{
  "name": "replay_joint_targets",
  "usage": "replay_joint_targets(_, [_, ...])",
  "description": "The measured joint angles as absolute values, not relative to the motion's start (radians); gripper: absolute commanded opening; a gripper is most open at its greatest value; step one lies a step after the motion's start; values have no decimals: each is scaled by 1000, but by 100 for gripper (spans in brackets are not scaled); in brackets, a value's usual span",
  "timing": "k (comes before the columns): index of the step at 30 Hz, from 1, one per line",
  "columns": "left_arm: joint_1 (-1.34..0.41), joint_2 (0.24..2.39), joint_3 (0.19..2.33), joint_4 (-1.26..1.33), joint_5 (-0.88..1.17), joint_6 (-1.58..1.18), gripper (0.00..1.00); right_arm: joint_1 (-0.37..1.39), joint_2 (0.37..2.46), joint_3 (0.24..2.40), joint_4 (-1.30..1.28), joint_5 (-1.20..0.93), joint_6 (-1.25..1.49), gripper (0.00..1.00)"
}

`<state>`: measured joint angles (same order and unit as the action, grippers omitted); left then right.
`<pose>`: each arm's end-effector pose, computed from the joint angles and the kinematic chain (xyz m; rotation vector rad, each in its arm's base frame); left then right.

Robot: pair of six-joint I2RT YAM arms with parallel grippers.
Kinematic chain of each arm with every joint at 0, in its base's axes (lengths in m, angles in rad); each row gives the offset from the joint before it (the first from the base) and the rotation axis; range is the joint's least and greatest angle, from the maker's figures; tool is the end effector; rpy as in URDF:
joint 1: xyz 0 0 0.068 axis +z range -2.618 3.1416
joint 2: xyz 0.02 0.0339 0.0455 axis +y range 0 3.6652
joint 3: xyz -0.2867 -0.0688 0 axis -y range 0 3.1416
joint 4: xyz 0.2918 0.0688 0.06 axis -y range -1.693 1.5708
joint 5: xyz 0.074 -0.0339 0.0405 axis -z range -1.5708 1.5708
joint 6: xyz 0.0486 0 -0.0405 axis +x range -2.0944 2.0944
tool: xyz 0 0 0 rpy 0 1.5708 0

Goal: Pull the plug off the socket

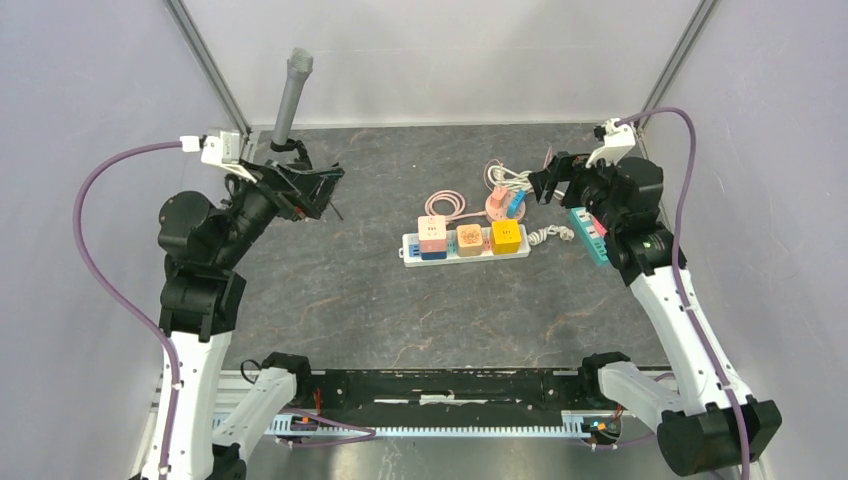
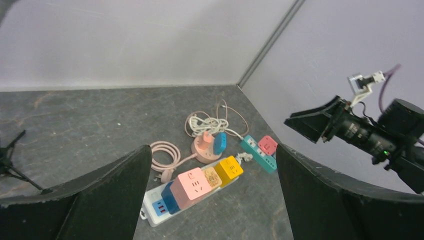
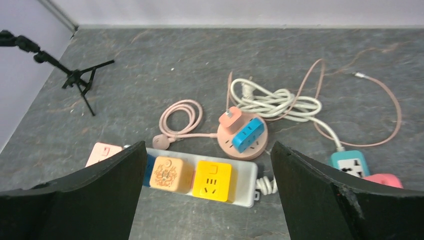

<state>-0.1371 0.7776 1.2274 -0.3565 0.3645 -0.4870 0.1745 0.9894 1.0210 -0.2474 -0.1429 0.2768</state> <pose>0.1673 -0.0406 0.5067 0.0378 1.5317 -0.7696 0.2663 0.0540 0.3961 -0.0115 1.8068 0.4505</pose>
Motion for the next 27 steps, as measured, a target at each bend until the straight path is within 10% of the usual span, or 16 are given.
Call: replay_joint_targets(27, [-138,840,794,-535,233,-687,100,434,1310,962,-470,299,223,98])
